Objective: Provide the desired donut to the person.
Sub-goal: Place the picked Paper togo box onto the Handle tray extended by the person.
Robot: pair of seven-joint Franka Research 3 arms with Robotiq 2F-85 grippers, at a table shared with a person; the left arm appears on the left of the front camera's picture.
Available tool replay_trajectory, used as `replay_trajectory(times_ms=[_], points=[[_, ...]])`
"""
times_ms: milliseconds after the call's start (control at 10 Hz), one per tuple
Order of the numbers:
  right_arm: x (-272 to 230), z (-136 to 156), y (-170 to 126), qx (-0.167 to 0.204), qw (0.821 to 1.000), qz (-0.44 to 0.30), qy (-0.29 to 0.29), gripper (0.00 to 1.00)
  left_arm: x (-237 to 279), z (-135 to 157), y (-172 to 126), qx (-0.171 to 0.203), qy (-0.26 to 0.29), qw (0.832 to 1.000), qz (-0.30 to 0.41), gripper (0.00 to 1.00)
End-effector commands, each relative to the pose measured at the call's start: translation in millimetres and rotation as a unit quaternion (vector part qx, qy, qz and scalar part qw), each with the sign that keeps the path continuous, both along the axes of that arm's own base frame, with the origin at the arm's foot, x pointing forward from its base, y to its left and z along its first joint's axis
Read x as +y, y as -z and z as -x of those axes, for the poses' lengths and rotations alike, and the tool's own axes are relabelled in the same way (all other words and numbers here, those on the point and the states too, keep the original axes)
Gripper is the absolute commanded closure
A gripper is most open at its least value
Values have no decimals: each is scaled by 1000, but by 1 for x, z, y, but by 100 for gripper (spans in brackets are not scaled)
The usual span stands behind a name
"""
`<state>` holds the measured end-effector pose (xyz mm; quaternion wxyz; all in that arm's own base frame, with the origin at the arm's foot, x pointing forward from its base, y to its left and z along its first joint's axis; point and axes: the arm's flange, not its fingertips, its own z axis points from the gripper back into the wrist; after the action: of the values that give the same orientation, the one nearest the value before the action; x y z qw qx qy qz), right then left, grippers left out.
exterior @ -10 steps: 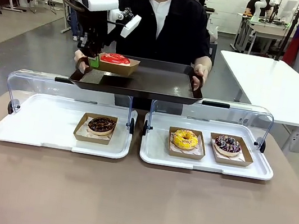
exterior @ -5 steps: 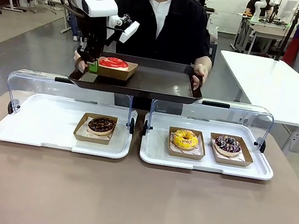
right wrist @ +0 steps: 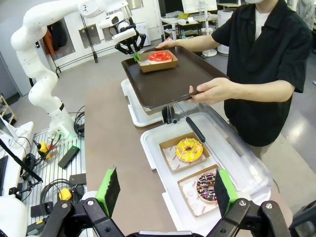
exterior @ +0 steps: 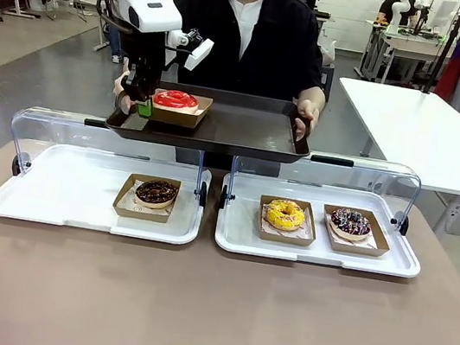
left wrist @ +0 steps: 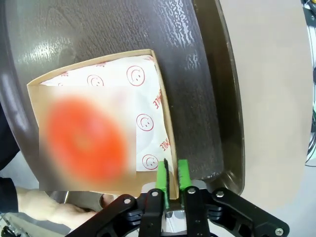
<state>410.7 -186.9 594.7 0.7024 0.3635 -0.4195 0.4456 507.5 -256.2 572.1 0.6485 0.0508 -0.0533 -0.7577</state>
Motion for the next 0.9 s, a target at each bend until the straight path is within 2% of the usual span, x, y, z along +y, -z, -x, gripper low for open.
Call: replay_trajectory(times_ms=[0, 100, 300, 400, 500, 600, 700, 800], points=[[1, 1, 0, -3, 1000, -4, 0, 0, 3, -3, -5, 12, 19, 1000, 15, 27], [1, 1, 0, -3, 1000, -4, 0, 0, 3, -2, -5, 12, 22, 1000, 15, 0], [1, 1, 0, -3, 1000, -4, 0, 0, 4, -1, -6, 12, 25, 999, 16, 0], [1, 1, 0, -3, 1000, -4, 0, 0, 5, -1, -8, 11, 27, 999, 16, 7], [1, 1, 0, -3, 1000, -4, 0, 0, 5, 1, -10, 7, 34, 999, 15, 38], [1, 1, 0, -3, 1000, -4, 0, 0, 6, 2, -11, 7, 36, 999, 16, 0], [1, 1, 0, -3, 1000, -4, 0, 0, 6, 4, -13, 9, 38, 999, 16, 18], [1, 1, 0, -3, 1000, -4, 0, 0, 8, 8, -16, 15, 38, 999, 16, 0]])
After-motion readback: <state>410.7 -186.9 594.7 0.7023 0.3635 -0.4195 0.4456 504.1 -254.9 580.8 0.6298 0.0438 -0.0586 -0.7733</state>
